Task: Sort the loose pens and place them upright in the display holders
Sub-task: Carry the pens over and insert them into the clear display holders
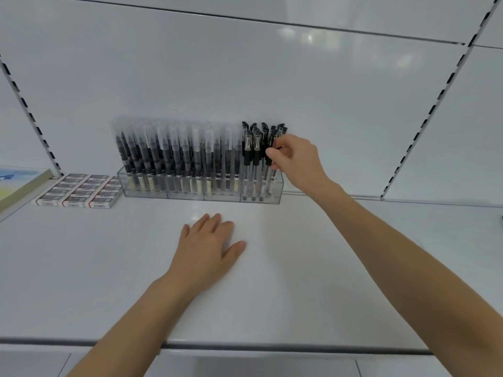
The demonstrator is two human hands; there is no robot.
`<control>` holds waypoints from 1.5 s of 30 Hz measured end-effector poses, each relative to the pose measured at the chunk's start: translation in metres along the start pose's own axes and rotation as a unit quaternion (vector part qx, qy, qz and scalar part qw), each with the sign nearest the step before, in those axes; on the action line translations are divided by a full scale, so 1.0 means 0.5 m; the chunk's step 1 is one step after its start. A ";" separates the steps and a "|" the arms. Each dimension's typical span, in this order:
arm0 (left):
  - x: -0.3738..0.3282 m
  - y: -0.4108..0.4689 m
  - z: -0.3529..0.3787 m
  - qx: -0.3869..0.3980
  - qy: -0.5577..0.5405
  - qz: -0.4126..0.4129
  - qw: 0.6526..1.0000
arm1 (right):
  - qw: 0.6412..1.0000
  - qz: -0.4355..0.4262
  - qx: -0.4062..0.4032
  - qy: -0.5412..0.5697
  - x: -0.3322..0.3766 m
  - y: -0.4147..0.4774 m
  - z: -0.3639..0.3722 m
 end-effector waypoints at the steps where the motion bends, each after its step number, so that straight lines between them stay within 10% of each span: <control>1: 0.001 0.001 0.002 -0.002 -0.001 0.001 1.000 | 1.000 0.001 -0.001 -0.007 0.000 -0.003 0.004; 17: -0.058 -0.020 -0.020 -0.003 0.006 0.083 0.997 | 0.983 0.085 0.050 -0.154 -0.119 -0.172 -0.115; 45: -0.882 -0.023 0.178 0.109 -0.078 0.235 0.963 | 0.924 0.272 -0.048 -0.264 -0.515 -0.525 -0.894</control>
Point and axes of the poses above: each hand's wrist, its own y-axis towards the middle knuckle, its own z-axis out of the palm, x = y × z, the point moved 7 cm from there along y, towards the middle knuckle, and after that the axes turned 5 degrees about -x, right-handed, at the moved point
